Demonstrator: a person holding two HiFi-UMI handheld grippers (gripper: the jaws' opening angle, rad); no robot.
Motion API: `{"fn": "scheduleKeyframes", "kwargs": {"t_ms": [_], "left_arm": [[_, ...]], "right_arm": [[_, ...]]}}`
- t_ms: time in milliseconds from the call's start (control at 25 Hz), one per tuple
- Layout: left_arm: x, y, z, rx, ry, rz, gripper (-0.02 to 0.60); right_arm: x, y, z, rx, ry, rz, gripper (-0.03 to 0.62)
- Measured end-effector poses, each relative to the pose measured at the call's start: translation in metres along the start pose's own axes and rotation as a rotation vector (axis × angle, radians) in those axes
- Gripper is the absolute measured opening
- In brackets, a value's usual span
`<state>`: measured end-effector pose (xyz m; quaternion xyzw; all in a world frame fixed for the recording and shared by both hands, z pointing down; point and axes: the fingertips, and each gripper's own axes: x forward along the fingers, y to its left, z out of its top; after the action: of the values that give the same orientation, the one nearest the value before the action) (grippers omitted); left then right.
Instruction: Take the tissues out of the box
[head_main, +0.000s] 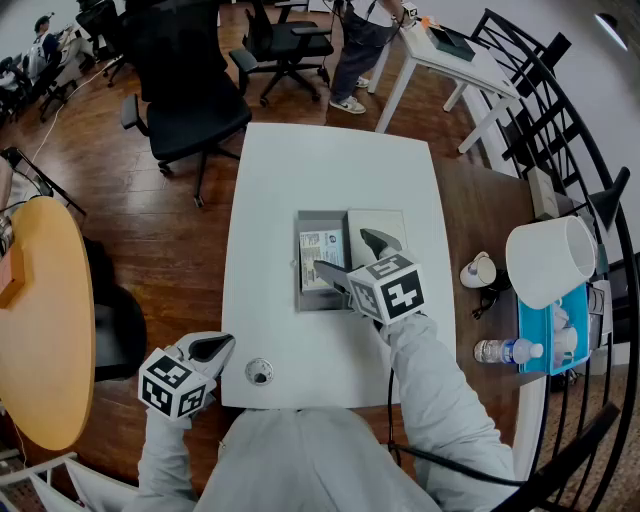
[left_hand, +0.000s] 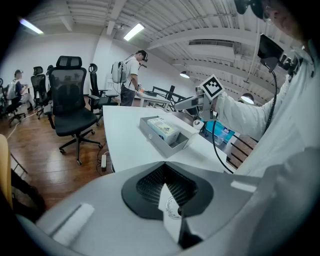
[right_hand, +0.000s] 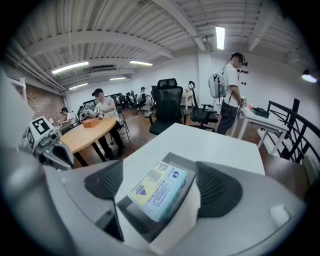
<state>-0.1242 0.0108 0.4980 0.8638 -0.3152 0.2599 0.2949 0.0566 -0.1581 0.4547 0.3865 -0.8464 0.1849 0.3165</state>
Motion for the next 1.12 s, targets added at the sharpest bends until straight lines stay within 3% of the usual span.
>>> {"fn": "scheduleKeyframes", "kwargs": {"t_ms": [480,840,920,1000,1120], "left_arm": [[-0.006,0.022,-0.010,-0.025,0.008,0.002,0.013],[-0.011,0.032,-0.015,-0.047,0.006,0.016,0.012],[-0.012,0.035,-0.014,-0.050,0.004,0.017,0.013],[-0.012,0.036,-0.013,-0.054,0.005,0.017,0.013],[-0.011,0.036,-0.014,-0.059,0.007,0.014,0.012]], "right_arm": [[0.082,0.005,-0.029,0.056,0.216,-0.051,0.448],[0.093,-0.014,-0.040,0.003,0.303,-0.187,0.448],[0.093,-0.016,-0.039,0.012,0.300,-0.194,0.448],[0.094,-0.014,-0.049,0.058,0.330,-0.189,0.512],[0.099,-0.003,-0.065,0.085,0.376,-0.149,0.514]]}}
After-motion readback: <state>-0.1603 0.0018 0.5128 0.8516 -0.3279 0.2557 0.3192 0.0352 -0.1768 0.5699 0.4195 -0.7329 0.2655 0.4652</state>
